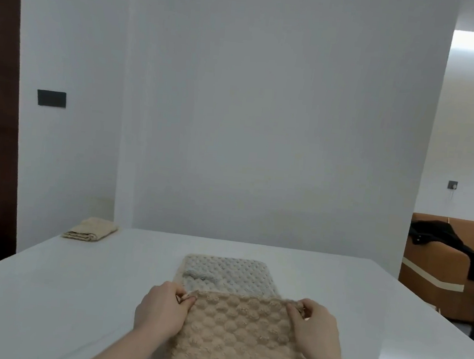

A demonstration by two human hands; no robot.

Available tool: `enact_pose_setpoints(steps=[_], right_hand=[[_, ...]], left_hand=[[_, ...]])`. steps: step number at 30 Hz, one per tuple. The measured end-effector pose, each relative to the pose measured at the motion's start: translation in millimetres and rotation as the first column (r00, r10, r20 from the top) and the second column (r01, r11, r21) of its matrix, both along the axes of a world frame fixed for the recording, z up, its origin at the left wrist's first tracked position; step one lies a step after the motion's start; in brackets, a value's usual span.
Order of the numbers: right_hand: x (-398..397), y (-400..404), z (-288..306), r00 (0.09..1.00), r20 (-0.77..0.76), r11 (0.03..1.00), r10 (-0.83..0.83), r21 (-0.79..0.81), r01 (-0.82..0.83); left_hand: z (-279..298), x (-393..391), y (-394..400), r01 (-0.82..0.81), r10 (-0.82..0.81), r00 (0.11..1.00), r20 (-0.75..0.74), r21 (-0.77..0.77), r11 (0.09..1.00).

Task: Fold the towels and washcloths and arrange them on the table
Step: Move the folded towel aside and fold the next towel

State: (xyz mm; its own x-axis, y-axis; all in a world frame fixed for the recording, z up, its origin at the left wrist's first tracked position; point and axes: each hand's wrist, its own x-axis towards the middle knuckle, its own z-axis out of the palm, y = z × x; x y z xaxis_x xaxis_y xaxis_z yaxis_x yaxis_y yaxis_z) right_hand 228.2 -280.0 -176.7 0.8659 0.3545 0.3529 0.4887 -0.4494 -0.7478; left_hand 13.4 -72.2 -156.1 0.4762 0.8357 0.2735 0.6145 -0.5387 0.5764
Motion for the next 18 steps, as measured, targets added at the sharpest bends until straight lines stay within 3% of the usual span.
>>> enact_pose_setpoints(steps=[8,18], right_hand=[[9.9,23.9,-5.8,0.998,-0.030,0.972,0.058,0.231,-0.049],[17.6,28.3,-30.0,0.998,-0.015,0.966,0.066,0.253,-0.060]], left_hand=[[-18.1,24.9,15.3,0.005,-0.016,0.975,0.220,0.051,0.999],[-53.7,26.8,27.9,0.078,-0.078,0.952,0.295,0.011,0.997]])
